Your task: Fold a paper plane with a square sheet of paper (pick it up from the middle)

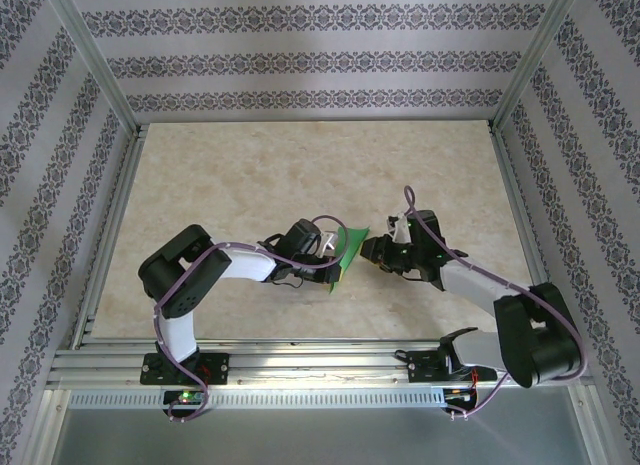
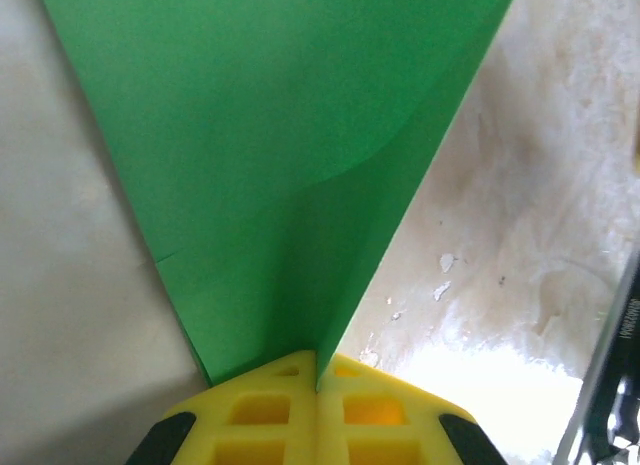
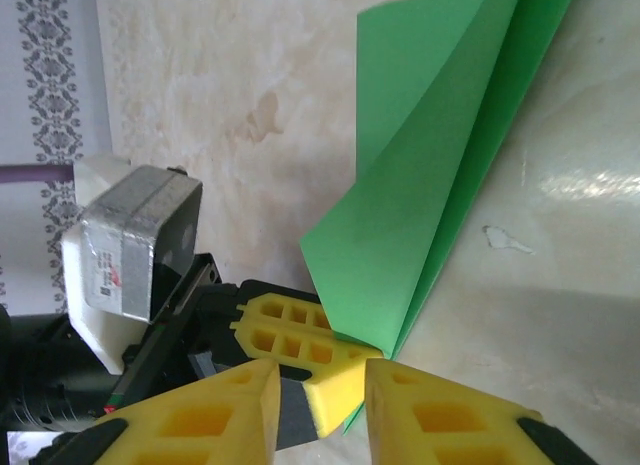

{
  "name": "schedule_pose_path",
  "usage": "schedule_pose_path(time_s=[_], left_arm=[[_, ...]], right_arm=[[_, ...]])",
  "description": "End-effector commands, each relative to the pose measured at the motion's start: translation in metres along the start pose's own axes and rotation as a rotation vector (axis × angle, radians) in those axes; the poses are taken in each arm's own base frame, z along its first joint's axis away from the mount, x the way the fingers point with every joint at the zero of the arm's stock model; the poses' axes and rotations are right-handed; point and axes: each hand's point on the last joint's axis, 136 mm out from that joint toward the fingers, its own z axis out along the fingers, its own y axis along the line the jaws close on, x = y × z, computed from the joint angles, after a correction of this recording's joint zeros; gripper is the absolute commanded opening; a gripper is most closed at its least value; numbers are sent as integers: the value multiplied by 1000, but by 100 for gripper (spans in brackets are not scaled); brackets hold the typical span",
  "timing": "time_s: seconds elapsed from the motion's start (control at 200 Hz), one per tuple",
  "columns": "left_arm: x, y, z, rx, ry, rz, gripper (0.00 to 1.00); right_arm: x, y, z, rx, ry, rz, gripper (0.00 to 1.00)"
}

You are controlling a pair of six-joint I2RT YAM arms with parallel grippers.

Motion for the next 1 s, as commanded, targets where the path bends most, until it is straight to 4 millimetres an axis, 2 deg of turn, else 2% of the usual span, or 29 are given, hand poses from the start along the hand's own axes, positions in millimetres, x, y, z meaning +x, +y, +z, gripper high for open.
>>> schedule_pose_path(time_s=[0.0,0.075,0.37,0.605,0.994], left_arm=[[10,6,4,50,36,-79,0],[9,7,5,65,37,-98,0],[17,15,5,72,57,-136,0],[26,21,4,72,71,-154,0],[36,28,2,67,79,-181,0]], right_arm=[[-5,26,9,-83,18,-87,25],[-5,26,17,-84,33,-82,19],[-15,21,42,-113,43,-27,9],[-23,7,51,-75,41,-10,8],[-28,-3,57,-63,62,8,8]])
